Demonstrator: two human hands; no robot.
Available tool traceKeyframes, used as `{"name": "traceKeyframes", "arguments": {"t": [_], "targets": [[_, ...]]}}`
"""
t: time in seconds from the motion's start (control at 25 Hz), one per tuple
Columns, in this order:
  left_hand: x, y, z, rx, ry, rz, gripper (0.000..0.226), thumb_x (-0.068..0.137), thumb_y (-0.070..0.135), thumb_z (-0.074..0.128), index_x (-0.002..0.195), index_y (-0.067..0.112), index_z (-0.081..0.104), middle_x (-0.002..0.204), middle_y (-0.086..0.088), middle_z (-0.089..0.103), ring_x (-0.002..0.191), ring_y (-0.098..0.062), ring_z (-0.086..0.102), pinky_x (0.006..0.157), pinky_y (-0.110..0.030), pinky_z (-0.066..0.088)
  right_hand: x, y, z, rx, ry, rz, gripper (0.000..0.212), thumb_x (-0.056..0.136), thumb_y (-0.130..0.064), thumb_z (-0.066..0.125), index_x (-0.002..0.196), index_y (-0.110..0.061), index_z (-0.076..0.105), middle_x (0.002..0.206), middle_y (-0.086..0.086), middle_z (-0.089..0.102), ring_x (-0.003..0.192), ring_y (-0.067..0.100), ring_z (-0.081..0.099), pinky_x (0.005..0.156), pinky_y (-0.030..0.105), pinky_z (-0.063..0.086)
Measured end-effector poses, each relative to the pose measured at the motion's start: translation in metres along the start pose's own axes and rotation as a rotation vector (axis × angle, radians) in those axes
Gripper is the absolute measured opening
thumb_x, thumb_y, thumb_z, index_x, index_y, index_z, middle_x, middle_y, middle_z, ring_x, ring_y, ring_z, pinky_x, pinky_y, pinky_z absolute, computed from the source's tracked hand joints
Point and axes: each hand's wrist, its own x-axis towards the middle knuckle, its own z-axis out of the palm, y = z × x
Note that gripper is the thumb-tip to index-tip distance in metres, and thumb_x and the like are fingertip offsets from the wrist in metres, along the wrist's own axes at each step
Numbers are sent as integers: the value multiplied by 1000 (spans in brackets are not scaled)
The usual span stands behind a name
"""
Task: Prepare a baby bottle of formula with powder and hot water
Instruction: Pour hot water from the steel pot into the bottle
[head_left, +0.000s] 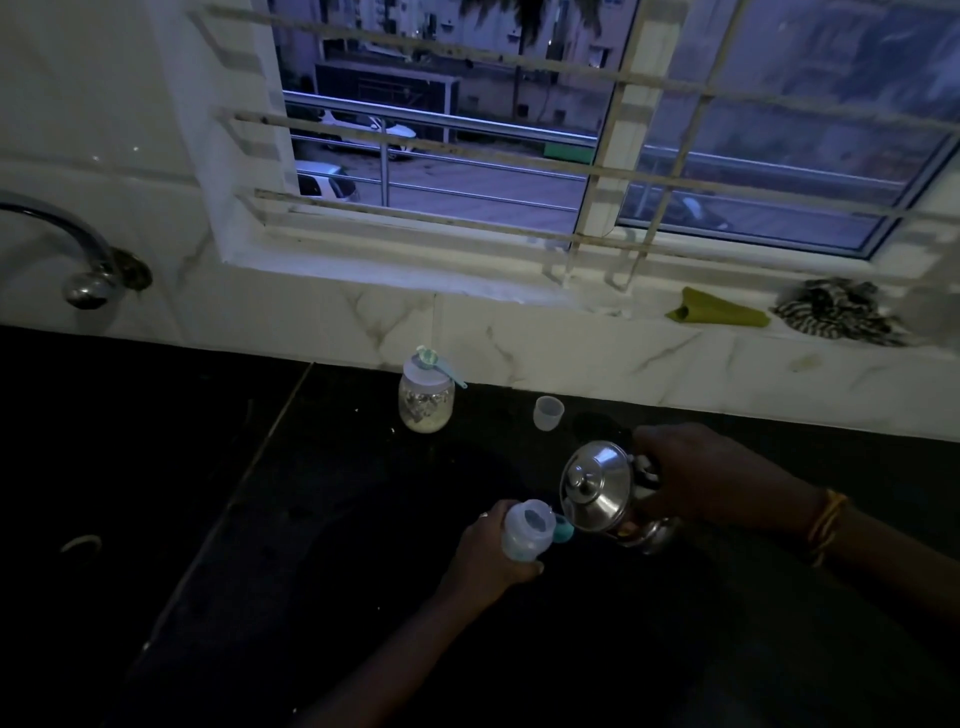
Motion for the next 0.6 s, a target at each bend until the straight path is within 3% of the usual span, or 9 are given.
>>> {"name": "traceKeyframes", "arguments": {"t": [0.12,0.28,0.44,0.6], "targets": [[-1,0,2,-7,-12,-5,67,60,16,83,118,27,51,110,8,61,100,-7,58,83,-21,48,-1,-7,-7,-140,-10,-5,39,83,-37,61,115,-19,46,113,-3,52,92,5,46,80,21,46],[-2,-1,3,2,-6,-5,67,61,17,83,119,25,51,111,7,61,99,-8,58,81,-20,47,-1,-12,-14,-220,-27,-30,44,82,-37,61,118,-17,46,116,-1,54,95,8,50,80,19,45],[-5,-2,6,7,1,-9,67,62,18,83,120,24,50,106,10,57,95,-6,56,68,-4,40,-4,-15,-23,-251,-2,-60,46,79,-37,65,117,-17,47,114,-1,56,98,11,55,79,22,48],[-7,-4,9,3,1,-27,70,62,18,83,122,23,49,106,8,57,96,-7,56,69,-10,41,-7,-18,-31,-305,3,-60,45,80,-38,64,117,-18,46,114,0,56,99,12,55,78,25,50]]}}
